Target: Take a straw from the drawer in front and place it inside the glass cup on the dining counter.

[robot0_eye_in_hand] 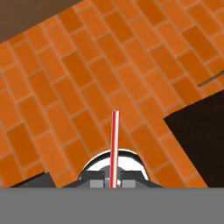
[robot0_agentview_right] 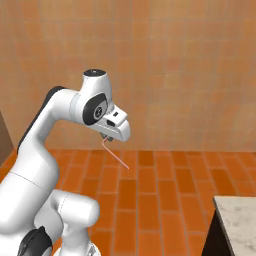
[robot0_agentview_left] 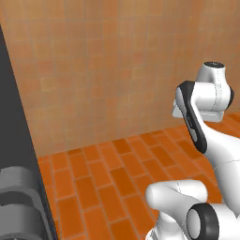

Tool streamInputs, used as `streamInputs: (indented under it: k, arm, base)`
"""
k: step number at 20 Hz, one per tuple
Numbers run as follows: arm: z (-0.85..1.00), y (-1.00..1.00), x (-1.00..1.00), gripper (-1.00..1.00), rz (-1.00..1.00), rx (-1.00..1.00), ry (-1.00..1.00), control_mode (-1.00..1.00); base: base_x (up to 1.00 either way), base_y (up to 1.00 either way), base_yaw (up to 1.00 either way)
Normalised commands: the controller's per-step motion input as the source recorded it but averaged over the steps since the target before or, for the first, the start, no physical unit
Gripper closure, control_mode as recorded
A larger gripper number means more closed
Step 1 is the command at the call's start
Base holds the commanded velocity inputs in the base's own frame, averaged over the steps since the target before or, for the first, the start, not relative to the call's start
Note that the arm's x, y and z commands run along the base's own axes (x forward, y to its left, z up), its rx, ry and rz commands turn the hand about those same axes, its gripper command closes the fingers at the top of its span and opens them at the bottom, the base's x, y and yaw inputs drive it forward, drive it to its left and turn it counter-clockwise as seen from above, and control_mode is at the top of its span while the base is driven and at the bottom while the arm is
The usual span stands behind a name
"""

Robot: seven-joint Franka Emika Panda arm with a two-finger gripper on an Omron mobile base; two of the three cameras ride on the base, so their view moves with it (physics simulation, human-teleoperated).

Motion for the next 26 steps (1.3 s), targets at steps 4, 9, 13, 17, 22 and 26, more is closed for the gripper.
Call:
streamInputs:
  k: [4,9,13,17,22,26]
  arm:
    - [0.0,0.0,0.0,1.0,0.0,0.0,0.0,1.0]
    - [0.0,0.0,0.0,1.0,0.0,0.0,0.0,1.0]
    - [0.0,0.0,0.0,1.0,0.0,0.0,0.0,1.0]
    - [0.0,0.0,0.0,1.0,0.0,0.0,0.0,1.0]
    - [0.0,0.0,0.0,1.0,0.0,0.0,0.0,1.0]
    - [0.0,0.0,0.0,1.0,0.0,0.0,0.0,1.0]
  base:
    - [1.0,-0.1,0.0]
    - [1.0,-0.12,-0.02]
    - [1.0,-0.02,-0.29]
    - [0.82,0.0,-0.58]
    - [0.58,0.0,-0.69]
    - [0.57,0.01,-0.71]
